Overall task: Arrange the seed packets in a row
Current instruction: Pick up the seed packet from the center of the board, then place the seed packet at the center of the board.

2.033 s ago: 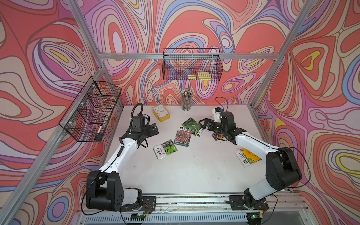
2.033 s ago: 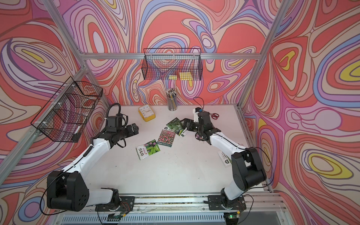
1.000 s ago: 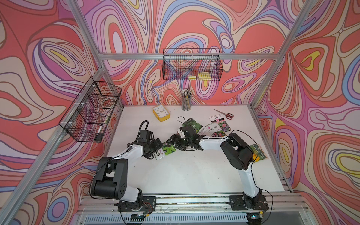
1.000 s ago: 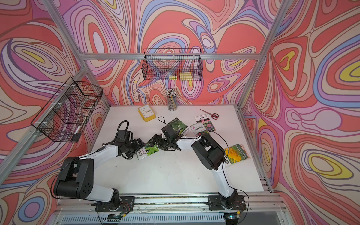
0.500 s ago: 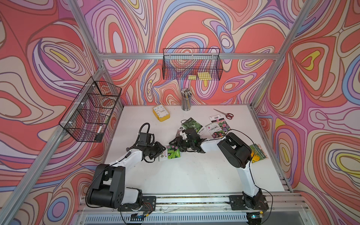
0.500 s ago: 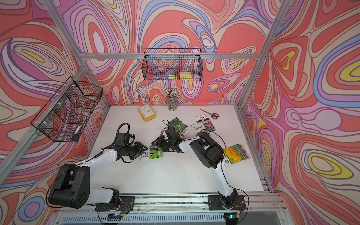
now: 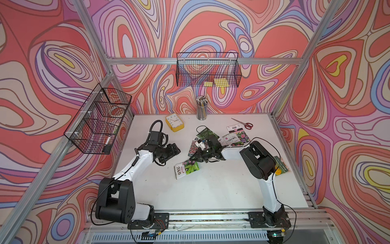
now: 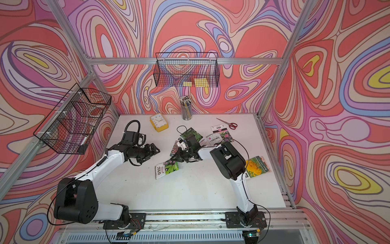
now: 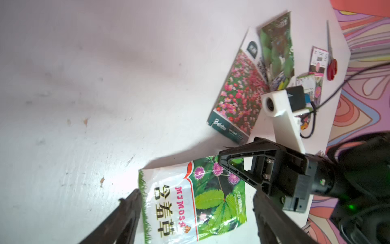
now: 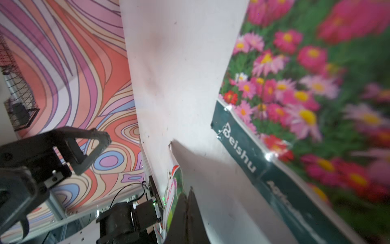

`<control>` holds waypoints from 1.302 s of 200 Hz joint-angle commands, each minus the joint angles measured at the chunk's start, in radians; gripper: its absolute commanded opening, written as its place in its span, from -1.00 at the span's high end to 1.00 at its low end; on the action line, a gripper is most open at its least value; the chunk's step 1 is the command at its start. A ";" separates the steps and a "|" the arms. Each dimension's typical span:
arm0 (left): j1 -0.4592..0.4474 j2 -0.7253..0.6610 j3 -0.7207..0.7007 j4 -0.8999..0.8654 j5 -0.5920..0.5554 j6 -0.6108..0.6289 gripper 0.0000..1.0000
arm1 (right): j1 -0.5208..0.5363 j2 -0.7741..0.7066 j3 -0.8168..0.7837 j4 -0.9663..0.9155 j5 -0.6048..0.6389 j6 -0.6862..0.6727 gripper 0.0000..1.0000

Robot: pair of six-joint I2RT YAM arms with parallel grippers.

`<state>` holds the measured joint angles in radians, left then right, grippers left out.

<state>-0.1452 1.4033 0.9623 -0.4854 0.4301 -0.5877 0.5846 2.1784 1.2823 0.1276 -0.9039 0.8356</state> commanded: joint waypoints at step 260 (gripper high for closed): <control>-0.193 0.079 0.058 -0.025 0.245 0.206 1.00 | -0.218 -0.122 0.118 -0.111 -0.163 -0.206 -0.50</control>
<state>-0.3321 1.5181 1.0222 -0.5491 0.7605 -0.2905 0.4194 2.1117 1.4029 0.0441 -1.2583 0.6094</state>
